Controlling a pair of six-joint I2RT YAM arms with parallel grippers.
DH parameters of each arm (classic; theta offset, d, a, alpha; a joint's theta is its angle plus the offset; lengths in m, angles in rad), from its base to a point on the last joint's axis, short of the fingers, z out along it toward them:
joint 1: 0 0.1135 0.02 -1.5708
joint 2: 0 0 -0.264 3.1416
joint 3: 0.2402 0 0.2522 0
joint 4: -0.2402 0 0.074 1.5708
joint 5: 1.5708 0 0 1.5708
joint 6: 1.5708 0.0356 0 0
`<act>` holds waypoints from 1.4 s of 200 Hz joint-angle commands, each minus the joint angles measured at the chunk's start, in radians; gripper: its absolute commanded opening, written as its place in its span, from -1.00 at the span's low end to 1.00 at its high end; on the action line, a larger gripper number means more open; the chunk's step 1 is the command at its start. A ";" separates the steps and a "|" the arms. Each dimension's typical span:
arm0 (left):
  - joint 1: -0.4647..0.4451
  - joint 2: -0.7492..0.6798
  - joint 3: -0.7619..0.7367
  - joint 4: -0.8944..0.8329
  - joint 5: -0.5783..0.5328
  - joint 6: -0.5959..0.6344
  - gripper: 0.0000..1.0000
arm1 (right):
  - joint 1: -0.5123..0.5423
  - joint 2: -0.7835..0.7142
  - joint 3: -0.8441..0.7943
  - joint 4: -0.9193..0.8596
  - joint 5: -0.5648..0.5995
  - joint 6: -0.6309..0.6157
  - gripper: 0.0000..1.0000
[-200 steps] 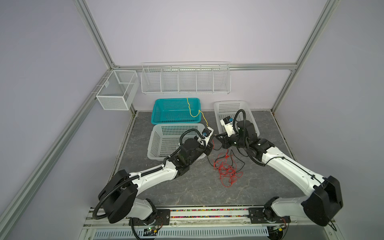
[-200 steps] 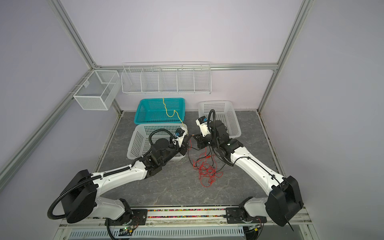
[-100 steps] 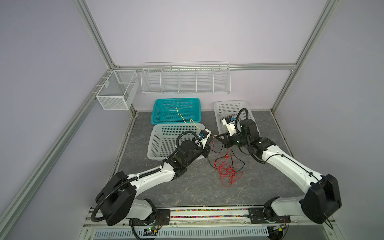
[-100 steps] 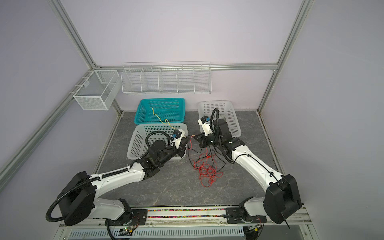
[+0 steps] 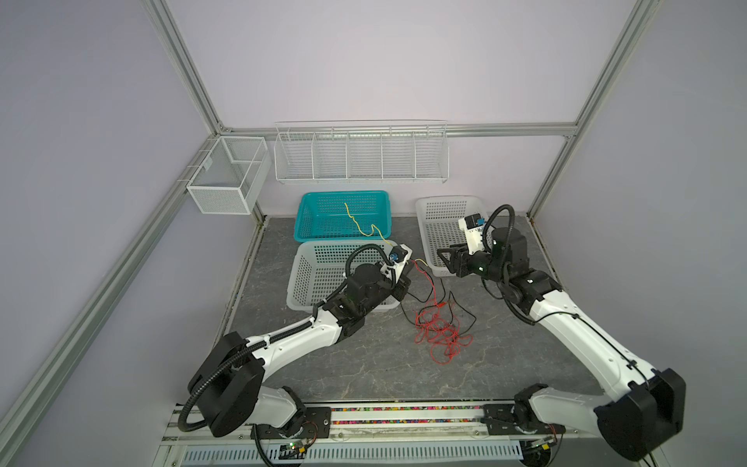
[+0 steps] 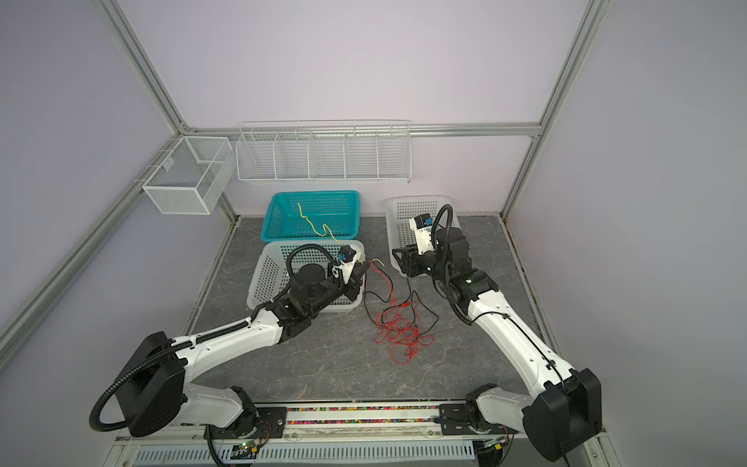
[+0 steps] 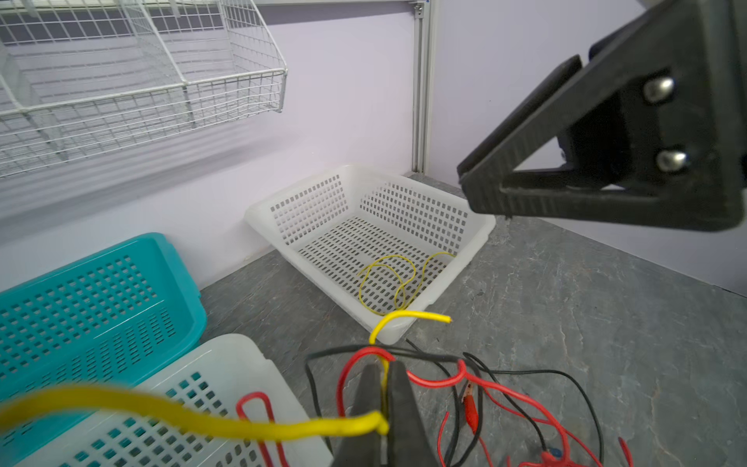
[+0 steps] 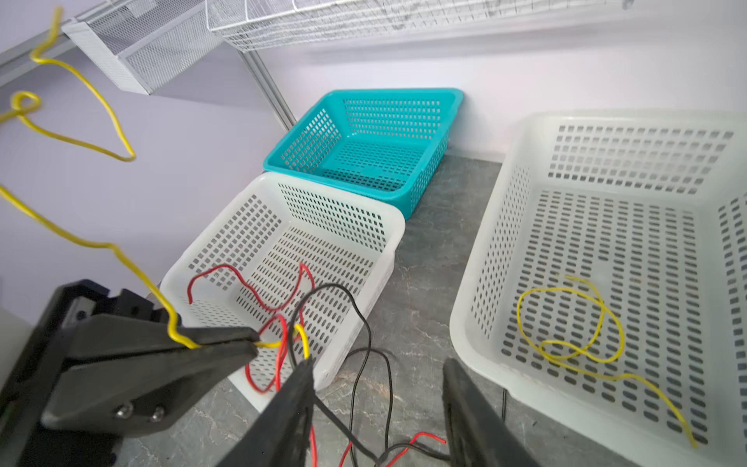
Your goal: Untangle the cables
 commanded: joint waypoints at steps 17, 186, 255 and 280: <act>-0.016 0.043 0.064 -0.077 0.099 0.036 -1.00 | 0.041 0.060 0.063 0.080 -0.097 0.011 0.23; -0.022 0.076 0.130 -0.172 0.173 0.059 -1.00 | 0.139 0.138 0.038 0.141 -0.264 0.040 0.11; -0.023 0.060 0.102 -0.146 0.052 0.030 -0.86 | 0.143 0.141 0.027 0.160 -0.147 0.083 -0.87; -0.023 0.017 0.058 -0.119 -0.018 0.023 -0.27 | 0.103 0.107 -0.018 0.218 -0.111 0.145 -0.88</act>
